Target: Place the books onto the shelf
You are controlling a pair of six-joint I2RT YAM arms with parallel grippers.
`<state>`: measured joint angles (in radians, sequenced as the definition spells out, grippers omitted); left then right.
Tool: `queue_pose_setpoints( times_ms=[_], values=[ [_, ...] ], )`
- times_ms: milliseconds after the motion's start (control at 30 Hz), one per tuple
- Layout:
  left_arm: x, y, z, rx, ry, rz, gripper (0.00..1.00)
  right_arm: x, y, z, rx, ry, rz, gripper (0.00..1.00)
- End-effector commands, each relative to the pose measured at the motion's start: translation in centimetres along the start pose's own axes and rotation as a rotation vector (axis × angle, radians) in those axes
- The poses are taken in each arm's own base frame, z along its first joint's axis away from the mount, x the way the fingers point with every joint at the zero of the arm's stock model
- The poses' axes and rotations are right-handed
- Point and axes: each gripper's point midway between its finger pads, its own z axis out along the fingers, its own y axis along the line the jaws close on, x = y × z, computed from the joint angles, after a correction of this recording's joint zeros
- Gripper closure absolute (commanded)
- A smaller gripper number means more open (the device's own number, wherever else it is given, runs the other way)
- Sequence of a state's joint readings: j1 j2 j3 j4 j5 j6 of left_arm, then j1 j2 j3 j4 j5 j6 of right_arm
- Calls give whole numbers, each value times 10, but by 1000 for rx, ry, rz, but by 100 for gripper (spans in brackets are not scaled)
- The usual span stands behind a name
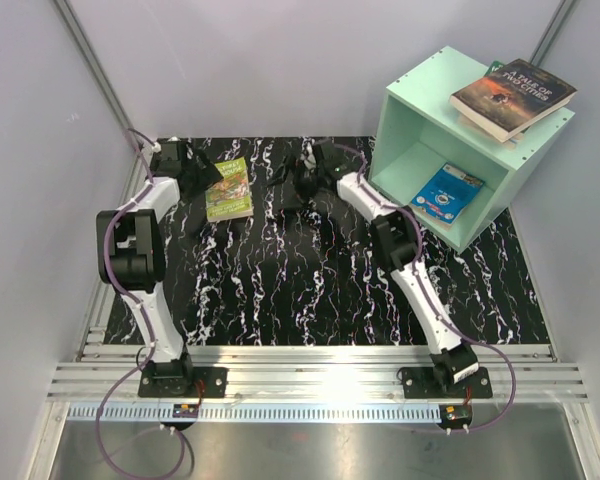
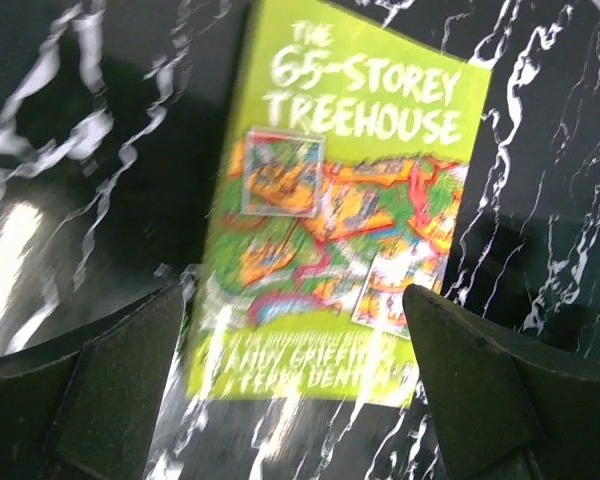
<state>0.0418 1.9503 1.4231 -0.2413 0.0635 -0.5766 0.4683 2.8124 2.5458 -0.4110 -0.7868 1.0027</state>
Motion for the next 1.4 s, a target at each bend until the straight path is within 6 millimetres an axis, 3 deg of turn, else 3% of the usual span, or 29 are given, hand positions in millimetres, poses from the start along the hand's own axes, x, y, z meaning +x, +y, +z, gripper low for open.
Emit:
queue_pose_setpoints(
  times_ms=[0,67,133,200,233,267,300,367,400,433,467,500,533,567,600,633,833,967,1000,1033,1100,1133,1200,1233,1267,1300,1333,1367],
  values=[
    [-35,-40,14,139,-48,56,6,1,28,10,-121,24,17,0],
    [-29,-33,36,116,-14,68,6,-1,17,15,-111,25,32,0],
    [-52,-43,42,116,-60,87,6,3,8,16,-92,35,48,0],
    [-56,-37,63,85,-68,88,5,9,2,14,-74,56,40,0],
    [-76,-49,65,103,-111,91,4,15,-4,12,-53,73,49,0],
    [-82,-51,70,103,-120,88,4,21,-10,10,-30,90,41,1],
    [-75,-41,90,80,-99,78,4,26,-12,6,-22,107,38,1],
    [-94,-47,94,97,-154,19,4,41,-21,-2,19,139,32,1],
    [-98,-40,104,88,-176,-14,4,45,-10,-12,17,139,14,2],
    [-102,-40,107,96,-188,-55,4,56,-26,-14,50,163,42,2],
    [-111,-46,108,109,-214,-62,4,62,-30,-19,62,175,29,2],
    [-114,-49,111,114,-225,-73,5,66,-19,-28,58,175,14,2],
    [-106,-44,126,105,-206,-92,6,75,-32,-30,84,193,36,2],
    [-121,-57,122,131,-236,-95,7,80,-34,-34,95,201,29,2],
    [-117,-51,127,110,-220,-106,7,83,-26,-42,93,198,14,2],
    [-113,-48,134,99,-210,-123,7,91,-35,-45,111,211,33,2],
    [-121,-52,139,126,-245,-140,6,105,-42,-62,132,213,38,2],
    [-98,-50,143,123,-167,-124,9,112,-48,-65,142,225,39,3],
    [-101,-69,129,165,-178,-94,10,112,-47,-67,140,224,33,4],
    [-72,-58,136,136,-126,-61,10,114,-50,-68,147,227,39,4],
    [-69,-74,116,169,-141,-17,10,117,-49,-71,150,224,19,4],
    [-41,-79,117,165,-91,12,10,121,-54,-73,159,229,24,4],
    [-11,-93,107,176,-25,48,11,122,-55,-78,167,221,8,4],
    [-11,-103,91,191,-31,65,11,126,-61,-81,179,223,21,4],
    [22,-89,92,157,31,75,12,127,-62,-83,181,221,15,4],
    [35,-97,86,165,31,97,12,125,-59,-89,176,206,6,4],
    [34,-107,65,193,6,102,12,130,-66,-92,188,208,23,4],
    [67,-91,64,170,61,101,12,129,-66,-95,185,197,15,4]
  ],
)
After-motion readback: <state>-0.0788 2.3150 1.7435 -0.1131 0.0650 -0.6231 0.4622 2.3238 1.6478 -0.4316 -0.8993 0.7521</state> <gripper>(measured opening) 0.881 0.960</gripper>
